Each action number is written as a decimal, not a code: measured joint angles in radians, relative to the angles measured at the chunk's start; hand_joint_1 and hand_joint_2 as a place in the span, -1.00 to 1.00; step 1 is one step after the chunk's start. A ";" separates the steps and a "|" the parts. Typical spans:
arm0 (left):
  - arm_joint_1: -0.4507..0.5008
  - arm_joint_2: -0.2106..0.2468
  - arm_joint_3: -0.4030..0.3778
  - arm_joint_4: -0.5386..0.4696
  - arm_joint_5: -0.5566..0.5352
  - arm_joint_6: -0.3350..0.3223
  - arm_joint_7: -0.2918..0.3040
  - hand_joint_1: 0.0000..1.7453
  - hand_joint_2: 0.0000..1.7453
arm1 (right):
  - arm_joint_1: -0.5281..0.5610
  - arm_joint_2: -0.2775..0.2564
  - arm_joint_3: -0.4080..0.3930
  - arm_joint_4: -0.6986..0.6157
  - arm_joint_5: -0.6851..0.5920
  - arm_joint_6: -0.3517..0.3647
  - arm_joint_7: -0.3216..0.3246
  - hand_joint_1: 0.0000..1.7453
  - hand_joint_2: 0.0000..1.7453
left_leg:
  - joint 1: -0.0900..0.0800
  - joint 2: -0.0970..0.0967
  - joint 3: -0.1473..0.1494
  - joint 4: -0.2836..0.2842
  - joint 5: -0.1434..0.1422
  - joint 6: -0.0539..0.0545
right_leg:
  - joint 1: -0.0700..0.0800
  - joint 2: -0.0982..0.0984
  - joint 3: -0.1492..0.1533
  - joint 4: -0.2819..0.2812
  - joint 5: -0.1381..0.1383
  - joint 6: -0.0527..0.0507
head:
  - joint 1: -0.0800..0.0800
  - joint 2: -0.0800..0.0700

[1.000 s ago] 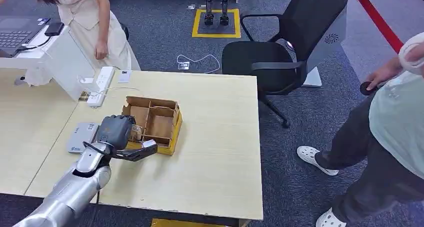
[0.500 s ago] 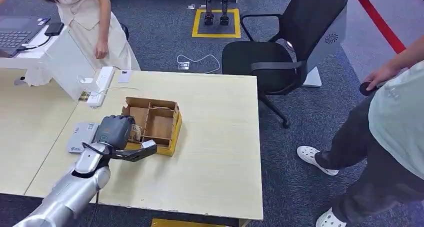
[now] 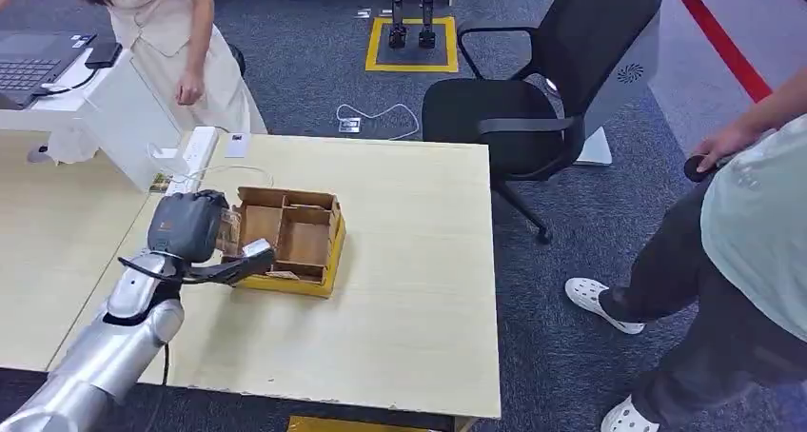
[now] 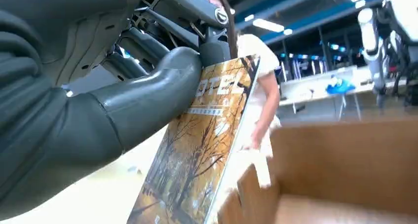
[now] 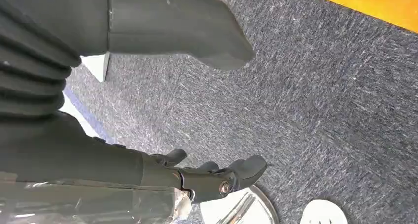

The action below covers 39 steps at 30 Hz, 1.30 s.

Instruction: Pass the card to the sensor for recognition and then transmit it.

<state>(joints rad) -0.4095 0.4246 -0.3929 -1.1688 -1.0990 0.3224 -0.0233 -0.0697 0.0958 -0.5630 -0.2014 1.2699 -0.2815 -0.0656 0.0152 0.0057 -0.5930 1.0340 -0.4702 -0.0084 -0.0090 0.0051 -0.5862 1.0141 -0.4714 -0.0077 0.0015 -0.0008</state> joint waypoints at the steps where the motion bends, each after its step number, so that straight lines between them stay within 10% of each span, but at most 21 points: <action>1: -0.001 0.003 0.005 -0.010 0.005 -0.001 0.000 1.00 1.00 | 0.000 0.000 0.000 0.000 0.000 0.000 0.000 -1.00 -1.00 | 0.000 0.000 0.000 0.000 0.000 0.000 | 0.000 0.000 0.000 0.000 0.000 0.000 | 0.000 0.000; 23: -0.017 0.039 0.029 -0.073 -0.015 0.031 0.015 0.86 1.00 | -0.001 0.000 0.000 0.000 0.005 0.001 0.002 -1.00 -1.00 | 0.000 0.000 0.000 0.000 0.000 0.000 | 0.000 0.000 0.000 0.000 0.000 0.000 | 0.000 0.000; 28: -0.052 0.038 0.194 -0.007 -0.072 0.263 0.108 1.00 1.00 | -0.007 0.010 0.000 0.000 0.016 0.001 0.020 -1.00 -1.00 | 0.001 0.000 0.000 0.000 0.000 -0.001 | 0.001 0.001 0.000 0.001 0.001 -0.001 | 0.000 0.000; 39: -0.025 0.013 0.373 0.030 -0.092 0.313 0.093 1.00 1.00 | -0.009 0.014 0.000 0.000 0.021 -0.003 0.023 -1.00 -1.00 | 0.002 0.000 0.000 0.000 0.001 -0.001 | 0.002 0.000 0.000 0.000 0.001 -0.001 | 0.000 0.000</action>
<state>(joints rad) -0.4348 0.4375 -0.0198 -1.1383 -1.1913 0.6352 0.0702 -0.0789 0.1095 -0.5631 -0.2014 1.2905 -0.2846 -0.0427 0.0167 0.0057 -0.5930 1.0339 -0.4696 -0.0093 -0.0074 0.0054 -0.5861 1.0146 -0.4708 -0.0091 0.0015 -0.0008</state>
